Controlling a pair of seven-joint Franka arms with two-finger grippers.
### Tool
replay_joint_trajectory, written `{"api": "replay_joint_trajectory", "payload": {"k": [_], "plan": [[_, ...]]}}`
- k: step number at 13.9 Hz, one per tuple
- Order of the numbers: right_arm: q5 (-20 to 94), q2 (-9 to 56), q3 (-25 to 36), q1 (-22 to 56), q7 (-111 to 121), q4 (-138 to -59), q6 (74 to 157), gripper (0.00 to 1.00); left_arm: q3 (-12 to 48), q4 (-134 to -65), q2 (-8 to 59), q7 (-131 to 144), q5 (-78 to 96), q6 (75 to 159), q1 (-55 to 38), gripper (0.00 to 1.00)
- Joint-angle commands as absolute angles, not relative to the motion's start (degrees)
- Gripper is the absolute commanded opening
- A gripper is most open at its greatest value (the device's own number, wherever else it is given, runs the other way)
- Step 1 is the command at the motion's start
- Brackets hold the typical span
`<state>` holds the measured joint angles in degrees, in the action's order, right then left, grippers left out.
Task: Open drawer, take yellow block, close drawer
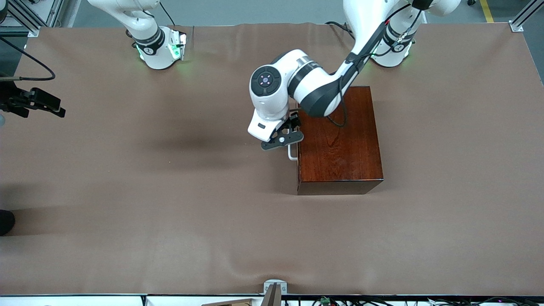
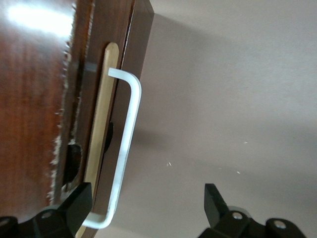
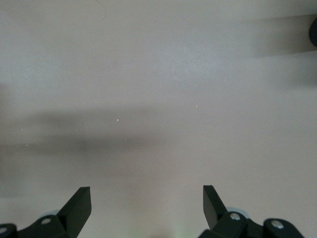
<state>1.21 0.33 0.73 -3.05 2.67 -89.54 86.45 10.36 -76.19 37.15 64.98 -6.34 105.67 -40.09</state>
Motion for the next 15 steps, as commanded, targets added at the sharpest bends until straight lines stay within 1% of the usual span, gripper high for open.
{"api": "replay_joint_trajectory", "payload": {"k": [1,15], "plan": [[0.79,0.09,0.26,-3.43,2.64,-89.21,86.22,1.00,9.93,-74.62,39.11,66.27,-8.44,105.21,-41.22,1.00],[0.70,0.18,0.26,-3.52,2.64,-89.12,86.48,1.00,10.02,-75.23,43.77,65.39,-13.09,105.21,-42.98,1.00]]}}
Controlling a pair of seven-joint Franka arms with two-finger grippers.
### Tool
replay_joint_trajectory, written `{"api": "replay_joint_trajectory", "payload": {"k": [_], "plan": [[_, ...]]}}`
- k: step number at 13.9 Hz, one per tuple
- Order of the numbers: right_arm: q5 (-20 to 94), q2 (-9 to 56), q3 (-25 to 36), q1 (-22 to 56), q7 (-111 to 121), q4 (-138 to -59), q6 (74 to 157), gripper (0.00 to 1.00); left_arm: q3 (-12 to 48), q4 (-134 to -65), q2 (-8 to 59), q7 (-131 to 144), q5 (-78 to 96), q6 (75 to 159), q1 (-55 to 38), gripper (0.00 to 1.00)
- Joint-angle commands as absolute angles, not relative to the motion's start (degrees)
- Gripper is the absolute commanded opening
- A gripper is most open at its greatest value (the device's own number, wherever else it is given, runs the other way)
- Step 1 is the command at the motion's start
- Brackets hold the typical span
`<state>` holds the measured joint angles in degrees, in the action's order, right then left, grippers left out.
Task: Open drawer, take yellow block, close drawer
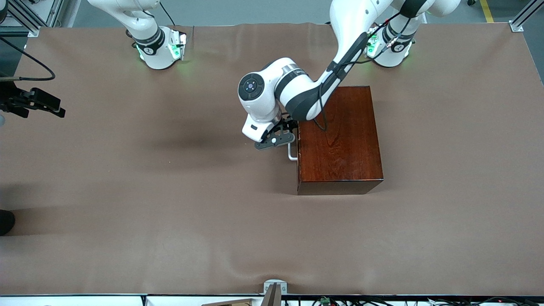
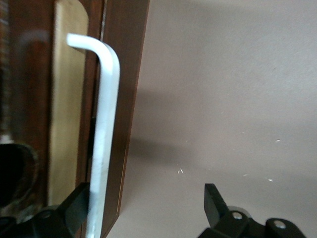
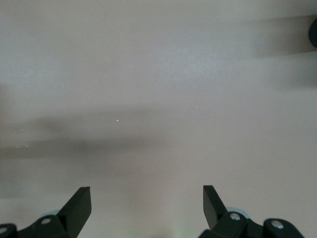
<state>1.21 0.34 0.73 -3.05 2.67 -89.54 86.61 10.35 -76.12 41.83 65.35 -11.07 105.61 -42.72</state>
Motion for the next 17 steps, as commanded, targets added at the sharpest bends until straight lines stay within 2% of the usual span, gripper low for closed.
{"api": "replay_joint_trajectory", "payload": {"k": [1,7,17], "plan": [[0.70,0.18,0.26,-3.52,2.64,-89.12,86.48,1.00,10.02,-75.23,43.77,65.39,-13.62,105.21,-42.98,1.00],[0.70,0.18,0.26,-3.52,2.64,-89.12,86.48,1.00,10.02,-74.80,43.68,65.13,-13.54,105.73,-42.89,1.00],[1.23,3.43,0.26,-3.16,2.55,-87.19,87.54,1.00,10.02,-74.18,43.15,66.88,-13.45,116.27,-43.42,1.00]]}}
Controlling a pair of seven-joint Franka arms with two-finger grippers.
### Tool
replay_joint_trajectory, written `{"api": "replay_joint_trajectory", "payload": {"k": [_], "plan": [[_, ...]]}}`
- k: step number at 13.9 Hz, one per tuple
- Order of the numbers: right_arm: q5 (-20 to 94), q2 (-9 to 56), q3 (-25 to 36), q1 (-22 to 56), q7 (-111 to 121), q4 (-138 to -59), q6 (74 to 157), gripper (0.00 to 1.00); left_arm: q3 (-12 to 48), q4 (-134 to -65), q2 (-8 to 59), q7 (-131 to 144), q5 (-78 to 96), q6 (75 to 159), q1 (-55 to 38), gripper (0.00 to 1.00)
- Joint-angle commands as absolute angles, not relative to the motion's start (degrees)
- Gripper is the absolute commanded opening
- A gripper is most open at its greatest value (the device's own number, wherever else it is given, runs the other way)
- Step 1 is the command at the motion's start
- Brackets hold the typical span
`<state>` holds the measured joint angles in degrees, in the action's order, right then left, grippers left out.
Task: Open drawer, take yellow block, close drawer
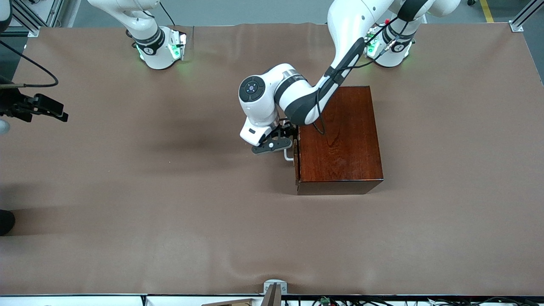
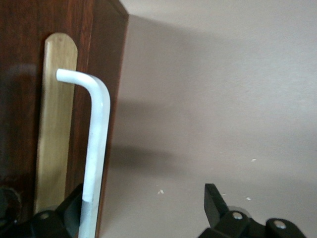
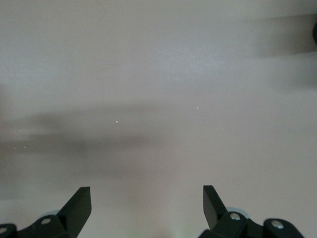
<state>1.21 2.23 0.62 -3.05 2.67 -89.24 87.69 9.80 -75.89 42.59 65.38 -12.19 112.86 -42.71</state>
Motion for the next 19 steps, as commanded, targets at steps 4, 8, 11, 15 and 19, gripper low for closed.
{"api": "replay_joint_trajectory", "payload": {"k": [4,8,11,15,19], "plan": [[1.32,3.52,0.26,-3.25,2.37,-87.19,88.15,1.00,10.28,-74.18,43.15,67.76,-13.45,118.91,-43.51,1.00],[1.41,3.95,0.26,-3.16,2.29,-87.19,90.17,1.00,10.37,-74.18,43.15,69.69,-13.45,121.55,-43.86,1.00],[1.14,4.83,0.26,-2.11,2.29,-87.10,90.18,1.00,10.46,-74.09,43.15,70.84,-13.45,123.66,-44.12,1.00],[1.41,5.97,0.26,-0.62,2.11,-87.01,92.81,1.00,10.46,-74.18,43.24,71.54,-13.36,126.64,-44.56,1.00],[1.76,7.29,0.18,0.87,1.93,-87.01,92.99,1.00,10.46,-74.18,43.51,71.63,-13.18,127.62,-45.00,1.00]]}}
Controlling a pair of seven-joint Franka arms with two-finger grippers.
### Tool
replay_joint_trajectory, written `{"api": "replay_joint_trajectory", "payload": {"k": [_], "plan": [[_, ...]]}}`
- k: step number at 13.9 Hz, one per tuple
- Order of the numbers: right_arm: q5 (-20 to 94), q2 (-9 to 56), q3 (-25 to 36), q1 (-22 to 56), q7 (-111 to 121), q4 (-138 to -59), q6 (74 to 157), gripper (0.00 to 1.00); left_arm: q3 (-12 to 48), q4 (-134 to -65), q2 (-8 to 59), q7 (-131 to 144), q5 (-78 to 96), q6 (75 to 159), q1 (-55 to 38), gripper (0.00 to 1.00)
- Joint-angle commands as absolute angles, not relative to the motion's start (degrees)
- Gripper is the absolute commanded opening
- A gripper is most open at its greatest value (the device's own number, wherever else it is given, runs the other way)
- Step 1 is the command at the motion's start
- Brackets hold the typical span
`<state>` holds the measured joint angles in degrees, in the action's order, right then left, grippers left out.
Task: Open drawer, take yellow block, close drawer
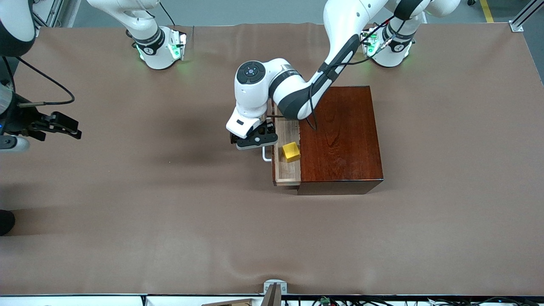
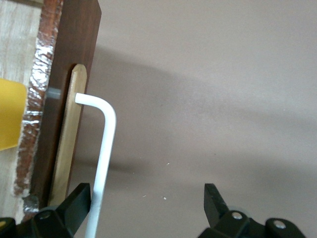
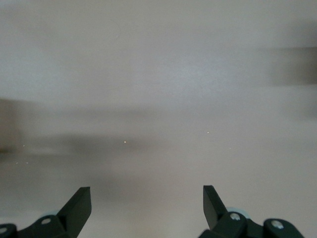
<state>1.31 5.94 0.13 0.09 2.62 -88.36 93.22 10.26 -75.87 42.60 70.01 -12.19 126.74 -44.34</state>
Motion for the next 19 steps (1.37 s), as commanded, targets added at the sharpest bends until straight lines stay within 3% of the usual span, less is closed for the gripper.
{"api": "replay_joint_trajectory", "payload": {"k": [1,12,19], "plan": [[1.84,8.16,0.18,1.66,1.93,-87.01,93.25,1.00,10.46,-74.18,43.51,72.07,-13.18,128.14,-45.00,1.00],[1.67,18.36,0.18,9.49,1.93,-86.66,103.18,1.00,10.46,-74.27,44.56,73.12,-12.74,130.69,-45.44,1.00],[5.70,21.61,0.44,5.98,2.29,-86.66,105.29,1.00,10.37,-75.32,44.65,72.25,-13.71,127.64,-45.70,1.00]]}}
